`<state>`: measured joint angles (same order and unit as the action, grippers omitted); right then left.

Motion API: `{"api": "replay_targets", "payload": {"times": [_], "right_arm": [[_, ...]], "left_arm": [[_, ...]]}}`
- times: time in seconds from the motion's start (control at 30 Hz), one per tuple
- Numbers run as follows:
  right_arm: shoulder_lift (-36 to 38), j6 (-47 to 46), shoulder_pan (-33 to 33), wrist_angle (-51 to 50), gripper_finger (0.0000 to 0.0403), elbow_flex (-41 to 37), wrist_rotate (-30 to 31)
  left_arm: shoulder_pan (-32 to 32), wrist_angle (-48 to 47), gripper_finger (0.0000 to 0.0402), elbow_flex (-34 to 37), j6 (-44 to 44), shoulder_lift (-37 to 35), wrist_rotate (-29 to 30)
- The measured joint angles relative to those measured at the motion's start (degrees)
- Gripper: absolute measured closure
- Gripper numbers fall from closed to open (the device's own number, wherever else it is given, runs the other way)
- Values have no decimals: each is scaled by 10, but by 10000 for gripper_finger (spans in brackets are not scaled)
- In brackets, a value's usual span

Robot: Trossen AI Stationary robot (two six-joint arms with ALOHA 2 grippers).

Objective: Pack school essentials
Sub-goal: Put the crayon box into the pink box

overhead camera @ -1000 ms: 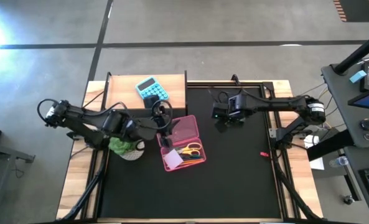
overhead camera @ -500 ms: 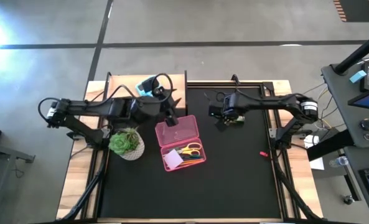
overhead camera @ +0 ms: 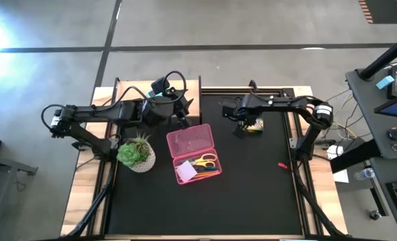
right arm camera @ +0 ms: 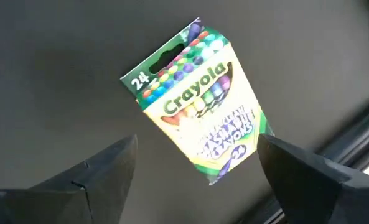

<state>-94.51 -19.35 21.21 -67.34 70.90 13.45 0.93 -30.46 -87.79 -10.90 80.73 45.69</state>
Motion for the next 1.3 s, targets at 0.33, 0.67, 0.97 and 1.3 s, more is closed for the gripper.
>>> {"api": "replay_targets", "payload": {"times": [0.33, 0.67, 0.97, 1.3], "right_arm": [[-6, 143, 75, 6, 78, -1, -40], [-6, 289, 111, 29, 80, 4, -29], [-6, 303, 114, 40, 77, 21, -49], [-6, 321, 119, 38, 17, 15, -67]], "left_arm": [[-2, 0, 244, 0, 0, 0, 0], [-2, 0, 244, 0, 9, 0, 0], [-2, 0, 244, 0, 16, 0, 0], [-2, 1, 244, 0, 17, 0, 0]]}}
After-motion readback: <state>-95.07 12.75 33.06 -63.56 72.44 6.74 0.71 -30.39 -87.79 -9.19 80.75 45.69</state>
